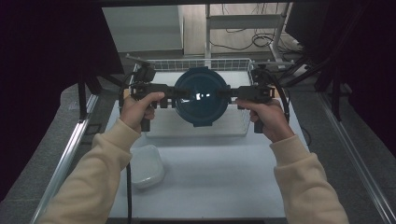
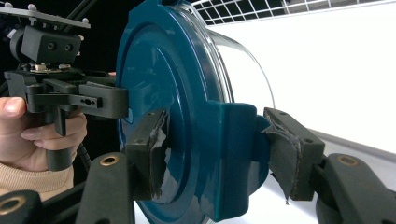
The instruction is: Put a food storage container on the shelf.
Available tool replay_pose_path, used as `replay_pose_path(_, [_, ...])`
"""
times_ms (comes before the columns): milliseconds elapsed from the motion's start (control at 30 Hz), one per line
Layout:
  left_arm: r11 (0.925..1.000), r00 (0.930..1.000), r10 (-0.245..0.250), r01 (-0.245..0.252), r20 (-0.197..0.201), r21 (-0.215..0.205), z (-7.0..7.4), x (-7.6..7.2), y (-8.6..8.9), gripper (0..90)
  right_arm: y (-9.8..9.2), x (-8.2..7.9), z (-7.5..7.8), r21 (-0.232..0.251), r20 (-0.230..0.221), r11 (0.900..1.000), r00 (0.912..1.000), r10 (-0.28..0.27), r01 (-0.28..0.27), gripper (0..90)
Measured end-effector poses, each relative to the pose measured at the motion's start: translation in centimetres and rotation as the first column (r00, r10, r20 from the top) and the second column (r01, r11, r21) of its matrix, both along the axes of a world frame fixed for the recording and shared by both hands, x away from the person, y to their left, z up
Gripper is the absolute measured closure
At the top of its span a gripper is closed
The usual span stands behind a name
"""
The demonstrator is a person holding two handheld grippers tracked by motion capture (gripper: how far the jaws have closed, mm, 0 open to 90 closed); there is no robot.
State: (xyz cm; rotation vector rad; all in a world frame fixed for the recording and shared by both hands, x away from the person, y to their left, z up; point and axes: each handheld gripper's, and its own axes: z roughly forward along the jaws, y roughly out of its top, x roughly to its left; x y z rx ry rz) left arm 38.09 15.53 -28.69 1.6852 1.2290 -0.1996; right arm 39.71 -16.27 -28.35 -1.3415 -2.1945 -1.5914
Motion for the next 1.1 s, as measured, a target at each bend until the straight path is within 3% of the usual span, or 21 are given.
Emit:
replay_pose_path(233, [1.0000, 1.0000, 0.002, -0.002, -0.007, -0.001, 0.4, 1.1, 0.3, 36.0, 0.3, 0.9, 0.3, 0.009, -0.001, 1.000, 1.0000, 0.000, 0.000, 42.3])
replay_pose_path(500, [0.9995, 0.9990, 0.022, -0.023, -0.038, -0.021, 0.4, 3.0, 1.0, 35.9, 0.8, 3.2, 0.5, 0.004, -0.033, 1.000, 0.9994, 0.008, -0.008, 42.5])
replay_pose_path(633, [0.9994, 0.9991, 0.025, -0.026, -0.033, -0.025, 0.7, 3.5, 1.5, 35.9, 1.2, 3.7, 0.8, 0.007, -0.028, 1.000, 0.9996, 0.009, -0.008, 42.7])
replay_pose_path(900, [0.9963, 0.9977, 0.043, -0.046, -0.053, -0.073, 0.4, 5.3, 2.6, 35.6, 2.4, 5.5, 1.5, -0.013, -0.031, 1.000, 0.9995, 0.007, -0.007, 42.7])
replay_pose_path(1100, [0.9964, 0.9970, 0.055, -0.058, -0.055, -0.062, 0.7, 6.2, 2.9, 35.6, 2.8, 6.6, 1.6, -0.008, -0.035, 1.000, 0.9993, 0.017, -0.017, 42.8])
